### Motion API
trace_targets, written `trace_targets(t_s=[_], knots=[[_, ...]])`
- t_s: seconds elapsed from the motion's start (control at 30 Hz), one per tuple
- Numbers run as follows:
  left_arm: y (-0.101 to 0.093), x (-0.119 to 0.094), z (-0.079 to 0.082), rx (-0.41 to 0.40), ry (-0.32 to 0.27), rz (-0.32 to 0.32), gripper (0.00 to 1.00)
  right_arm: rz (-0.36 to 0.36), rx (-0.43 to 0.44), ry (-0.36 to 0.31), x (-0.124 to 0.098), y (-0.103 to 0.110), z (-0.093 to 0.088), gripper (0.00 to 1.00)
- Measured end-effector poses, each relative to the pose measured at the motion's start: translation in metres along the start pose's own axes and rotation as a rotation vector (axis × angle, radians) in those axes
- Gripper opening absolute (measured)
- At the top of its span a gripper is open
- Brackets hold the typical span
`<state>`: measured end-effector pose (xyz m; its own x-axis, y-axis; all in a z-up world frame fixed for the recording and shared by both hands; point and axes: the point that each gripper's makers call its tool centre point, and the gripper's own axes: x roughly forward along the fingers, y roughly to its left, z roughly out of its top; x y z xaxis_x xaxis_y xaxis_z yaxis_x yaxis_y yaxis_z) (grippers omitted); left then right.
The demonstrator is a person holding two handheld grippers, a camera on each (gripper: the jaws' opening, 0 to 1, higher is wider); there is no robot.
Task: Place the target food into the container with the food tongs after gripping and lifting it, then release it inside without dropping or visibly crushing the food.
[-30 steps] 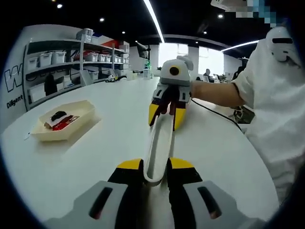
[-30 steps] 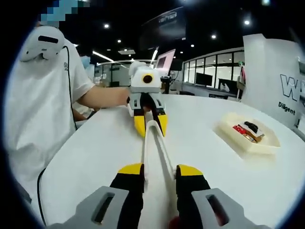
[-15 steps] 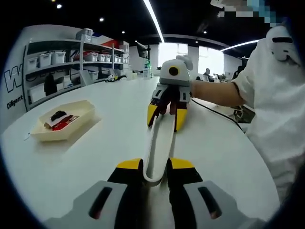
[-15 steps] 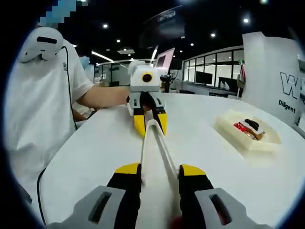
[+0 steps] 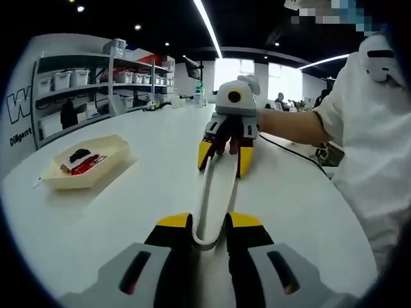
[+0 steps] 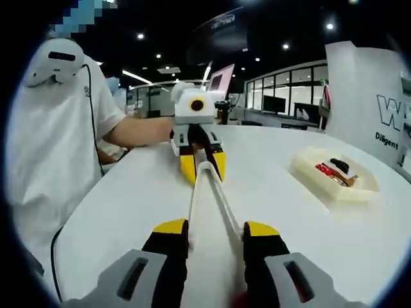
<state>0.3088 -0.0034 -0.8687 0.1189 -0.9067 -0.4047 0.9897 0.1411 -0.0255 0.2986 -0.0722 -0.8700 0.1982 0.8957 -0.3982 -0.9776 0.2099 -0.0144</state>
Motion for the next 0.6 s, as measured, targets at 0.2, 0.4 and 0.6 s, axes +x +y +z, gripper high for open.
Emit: trace_targets(t_s=[0.2, 0.4, 0.6], knots=[[-0.0003, 0.0002, 0.0002, 0.000, -0.001, 0.002, 0.20, -0.001, 0.001, 0.002, 0.0001, 0.0003, -0.0003, 0.29], [0.0008, -0.0001, 0.0002, -0.002, -0.003, 0.008, 0.20, 0.000, 0.011, -0.001, 0.0000, 0.0006, 0.0005, 0.31], [0.0010, -0.0004, 0.0001, 0.000, -0.004, 0.010, 0.21, 0.000, 0.008, 0.006, 0.0001, 0.0008, -0.0004, 0.32]])
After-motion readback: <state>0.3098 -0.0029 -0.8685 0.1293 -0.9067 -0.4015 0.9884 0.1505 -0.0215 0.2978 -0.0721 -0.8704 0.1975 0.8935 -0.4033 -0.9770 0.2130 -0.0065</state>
